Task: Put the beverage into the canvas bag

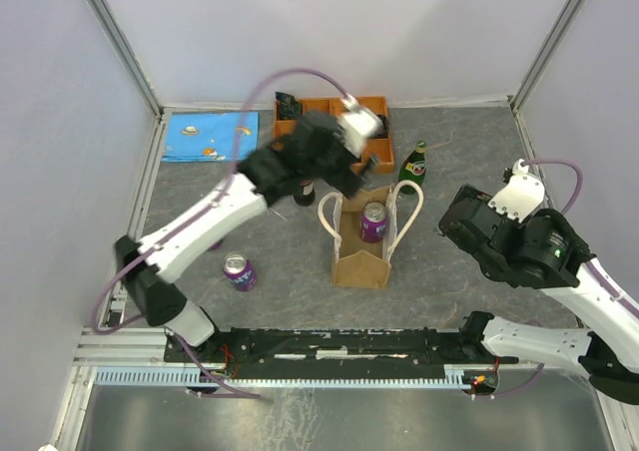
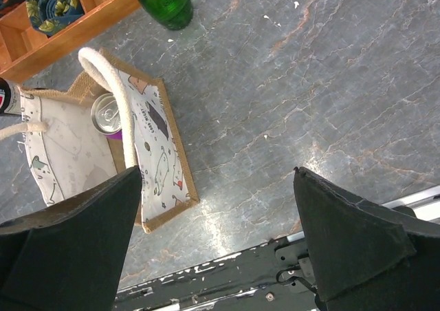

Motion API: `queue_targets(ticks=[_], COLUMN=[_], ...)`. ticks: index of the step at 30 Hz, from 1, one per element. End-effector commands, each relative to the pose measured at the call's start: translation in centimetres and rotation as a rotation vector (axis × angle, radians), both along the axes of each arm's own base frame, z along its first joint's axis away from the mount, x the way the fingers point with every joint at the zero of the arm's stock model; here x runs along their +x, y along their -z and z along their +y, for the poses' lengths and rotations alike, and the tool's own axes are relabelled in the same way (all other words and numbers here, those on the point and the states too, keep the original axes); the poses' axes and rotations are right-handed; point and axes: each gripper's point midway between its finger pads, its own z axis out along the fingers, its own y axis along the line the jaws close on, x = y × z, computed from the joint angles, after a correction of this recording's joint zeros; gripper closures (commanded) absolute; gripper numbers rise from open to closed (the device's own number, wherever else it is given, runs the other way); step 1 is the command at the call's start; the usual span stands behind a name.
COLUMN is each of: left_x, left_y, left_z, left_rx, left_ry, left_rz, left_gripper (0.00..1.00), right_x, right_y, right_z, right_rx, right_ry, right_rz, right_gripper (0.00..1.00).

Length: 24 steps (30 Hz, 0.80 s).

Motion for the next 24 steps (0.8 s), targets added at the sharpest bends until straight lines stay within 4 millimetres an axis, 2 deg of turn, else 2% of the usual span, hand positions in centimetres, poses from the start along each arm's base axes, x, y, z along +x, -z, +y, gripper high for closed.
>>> queue_targets(ticks=[1,4,6,11,13,15,18,20,24], left_x=[4.1,5.4,5.3,3.7,3.0,2.8,2.3,2.1,1.8], left_y=[-8.6,-6.8,-4.9,0.7,3.0,4.4,6.7,8.0,10.3], left_z=[11.5,19.8,24.2,32.5,34.5,36.2,37.9,38.6,38.4], left_rx=[-0.169,-0.102,-0.075,-0.045,-0.041,-0.036,-0.02,-0.012,-0.005], left_ry=[-0.279,-0.461,-0.572,-0.853,-0.929,-0.985,-1.032,-1.048,-1.04], left_rz=[-0.025,0.059,0.137,0.344,0.425,0.471,0.553,0.596,0.659], left_gripper=[0.06,0.06,0.06,0.06,0.06,0.06,0.06,0.06,0.07], right_x=[0.6,0.8,0.9,1.1,1.1,1.1,0.9,0.7,0.2], right_y=[-0.7,-0.6,-0.6,0.0,0.2,0.3,0.3,0.4,0.4], right_z=[0.5,0.8,1.1,1.9,2.1,2.2,2.1,1.8,1.2], right_rx=[-0.004,-0.008,-0.005,-0.008,-0.005,-0.009,-0.006,-0.003,0.009], right_ry=[-0.011,-0.019,-0.028,-0.051,-0.059,-0.065,-0.068,-0.066,-0.054], right_rz=[-0.024,-0.025,-0.025,-0.005,-0.002,0.003,0.009,0.009,0.005], right_gripper=[0.01,0.01,0.01,0.01,0.01,0.01,0.01,0.01,0.01])
